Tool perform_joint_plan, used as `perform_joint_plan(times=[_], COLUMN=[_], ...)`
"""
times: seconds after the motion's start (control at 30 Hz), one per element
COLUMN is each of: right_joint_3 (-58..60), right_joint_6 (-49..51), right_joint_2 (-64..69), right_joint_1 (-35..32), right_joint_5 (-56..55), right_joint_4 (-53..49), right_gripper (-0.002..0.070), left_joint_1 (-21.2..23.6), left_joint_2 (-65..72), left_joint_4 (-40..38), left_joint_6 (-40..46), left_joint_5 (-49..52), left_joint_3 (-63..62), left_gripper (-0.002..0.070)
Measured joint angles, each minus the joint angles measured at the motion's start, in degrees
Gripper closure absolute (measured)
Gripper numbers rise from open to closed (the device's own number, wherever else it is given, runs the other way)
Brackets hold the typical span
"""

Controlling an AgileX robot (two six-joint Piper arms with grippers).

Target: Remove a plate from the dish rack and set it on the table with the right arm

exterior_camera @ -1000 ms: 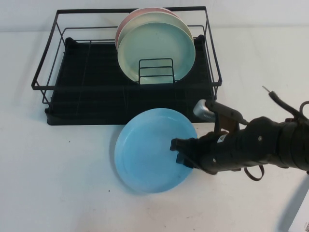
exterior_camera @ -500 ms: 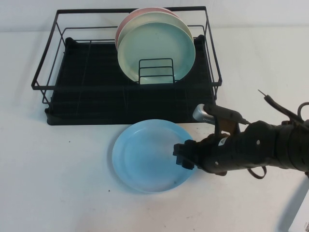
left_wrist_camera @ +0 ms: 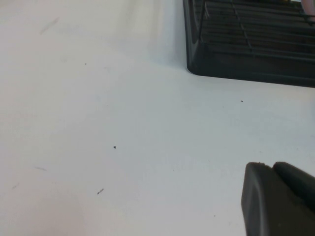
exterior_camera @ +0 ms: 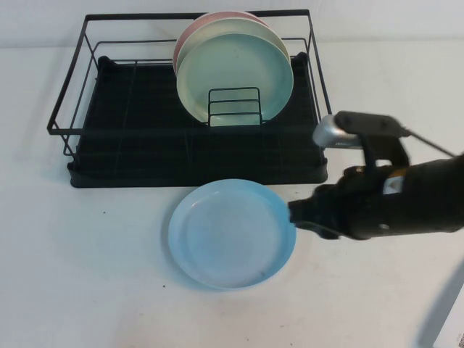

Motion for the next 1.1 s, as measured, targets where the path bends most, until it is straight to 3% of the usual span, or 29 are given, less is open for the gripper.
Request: perform_joint_plan(times=[0.07, 0.17, 0.6, 0.8, 0.93, 1.1], right_joint_3=[0.0, 0.0, 0.05, 3.12, 7.9, 20.75], right_joint_6=[-0.09, -0.09, -4.05, -12.59, -18.93, -29.31], right_joint_2=[-4.6, -10.97, -21.96, -22.08, -24.96, -36.79], right_joint_1=[0.0, 0.1, 0.44, 0.44, -0.38, -8.22], right_joint_5=[4.32, 10.2, 39.63, 36.74, 27.98, 12.43], right_joint_4=[-1.86, -4.03, -8.65, -10.74, -12.68, -14.06], right_gripper=[0.063, 0.0676, 0.0694, 0.0694, 0.0694, 0.0694], left_joint_1=[0.0, 0.0, 0.0, 0.0, 0.0, 0.0], left_joint_2=[0.0, 0.0, 0.0, 0.0, 0.0, 0.0], left_joint_4=[0.0, 0.0, 0.0, 0.0, 0.0, 0.0], left_joint_6=[0.0, 0.0, 0.0, 0.0, 0.0, 0.0], left_joint_5=[0.0, 0.0, 0.0, 0.0, 0.0, 0.0], left_joint_3=[0.0, 0.0, 0.0, 0.0, 0.0, 0.0], left_gripper=[0.0679, 0.0679, 0.0679, 0.0679, 0.0679, 0.0679])
